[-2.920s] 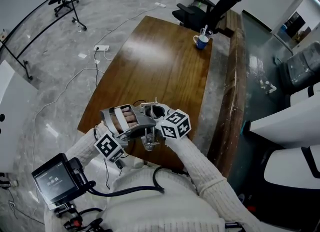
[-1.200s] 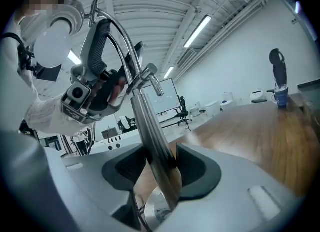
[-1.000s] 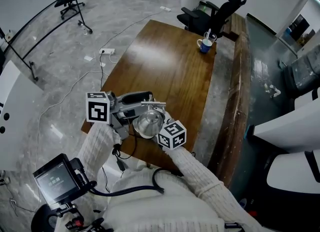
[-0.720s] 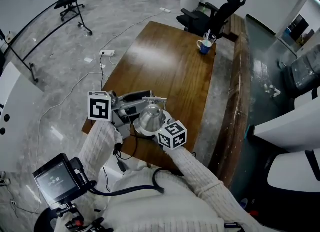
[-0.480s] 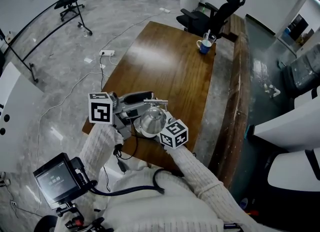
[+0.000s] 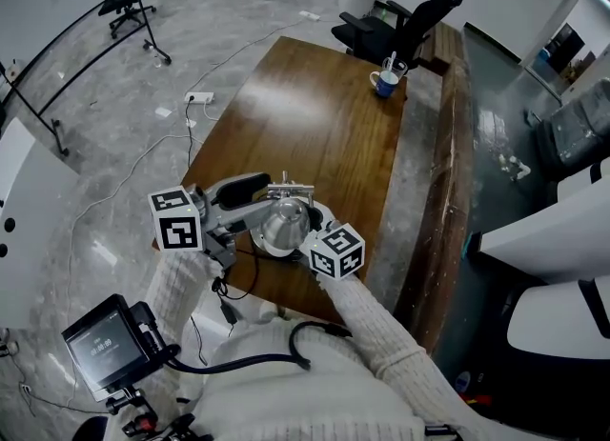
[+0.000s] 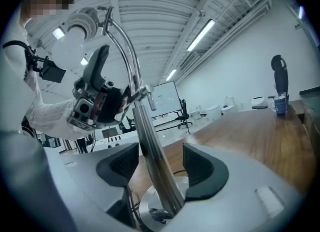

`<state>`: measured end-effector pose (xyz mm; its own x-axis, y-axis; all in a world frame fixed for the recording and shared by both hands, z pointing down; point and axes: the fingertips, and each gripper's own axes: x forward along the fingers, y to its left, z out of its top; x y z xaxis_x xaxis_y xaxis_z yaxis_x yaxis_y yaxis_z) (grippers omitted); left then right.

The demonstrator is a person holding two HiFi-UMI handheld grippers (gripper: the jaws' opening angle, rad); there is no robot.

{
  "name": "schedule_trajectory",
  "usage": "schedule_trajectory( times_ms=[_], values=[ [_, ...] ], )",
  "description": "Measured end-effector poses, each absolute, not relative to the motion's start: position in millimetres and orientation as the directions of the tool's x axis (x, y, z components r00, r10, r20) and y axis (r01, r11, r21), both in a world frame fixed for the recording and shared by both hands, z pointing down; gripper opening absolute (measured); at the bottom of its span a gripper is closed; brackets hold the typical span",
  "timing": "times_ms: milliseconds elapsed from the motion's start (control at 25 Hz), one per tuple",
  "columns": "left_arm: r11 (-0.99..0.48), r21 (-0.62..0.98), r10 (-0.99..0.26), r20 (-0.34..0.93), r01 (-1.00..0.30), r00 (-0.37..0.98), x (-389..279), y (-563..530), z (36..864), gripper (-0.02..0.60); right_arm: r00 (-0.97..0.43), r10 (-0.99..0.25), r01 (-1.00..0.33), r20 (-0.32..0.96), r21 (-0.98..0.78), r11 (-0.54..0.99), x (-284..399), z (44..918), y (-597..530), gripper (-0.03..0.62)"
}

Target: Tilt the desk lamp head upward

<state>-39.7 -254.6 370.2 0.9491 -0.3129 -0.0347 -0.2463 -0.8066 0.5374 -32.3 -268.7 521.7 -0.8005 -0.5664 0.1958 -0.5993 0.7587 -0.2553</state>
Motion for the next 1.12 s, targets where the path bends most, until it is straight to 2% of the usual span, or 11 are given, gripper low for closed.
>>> schedule_trajectory(
  times_ms=[80,200,240,400,560,640,760,880,1120],
  values=[
    [-0.795,0.492,-0.395,0.024,-0.355,0.918,-54,-257,384,0.259,-0.792,-0.586,-0.610,0.171,-0.244,0.754,-24,514,-267,0.271],
    [-0.725,0.465,-0.543,0.068,-0.508,0.837,-83,-263,407,0.146,-0.767,-0.628,-0.640,0.130,-0.225,0.735,-8,502,-266,0.228],
    [-0.696,0.458,-0.585,0.084,-0.553,0.807,-92,-264,414,0.135,-0.759,-0.640,-0.648,0.117,-0.222,0.728,-3,498,-266,0.204],
    [-0.595,0.418,-0.712,0.122,-0.687,0.691,-106,-236,439,0.008,-0.734,-0.675,-0.672,0.071,-0.221,0.707,17,481,-239,0.095],
    [-0.555,0.378,-0.764,0.121,-0.741,0.633,-81,-176,454,0.008,-0.721,-0.691,-0.680,0.042,-0.228,0.696,32,465,-184,0.024],
    [-0.538,0.358,-0.775,0.146,-0.763,0.615,-71,-160,460,0.008,-0.701,-0.709,-0.705,0.083,-0.232,0.670,30,464,-169,0.002],
    [-0.506,0.240,-0.796,0.240,-0.829,0.555,-64,-141,467,0.008,-0.646,-0.740,-0.762,0.188,-0.221,0.609,27,472,-146,-0.003],
    [-0.518,0.114,-0.794,0.304,-0.848,0.526,-51,-121,474,0.008,-0.612,-0.757,-0.791,0.227,-0.196,0.580,22,476,-123,-0.003],
    [-0.500,0.129,-0.794,0.327,-0.857,0.513,-50,-93,482,0.008,-0.539,-0.806,-0.842,0.244,-0.108,0.529,6,475,-92,-0.003]
  ],
)
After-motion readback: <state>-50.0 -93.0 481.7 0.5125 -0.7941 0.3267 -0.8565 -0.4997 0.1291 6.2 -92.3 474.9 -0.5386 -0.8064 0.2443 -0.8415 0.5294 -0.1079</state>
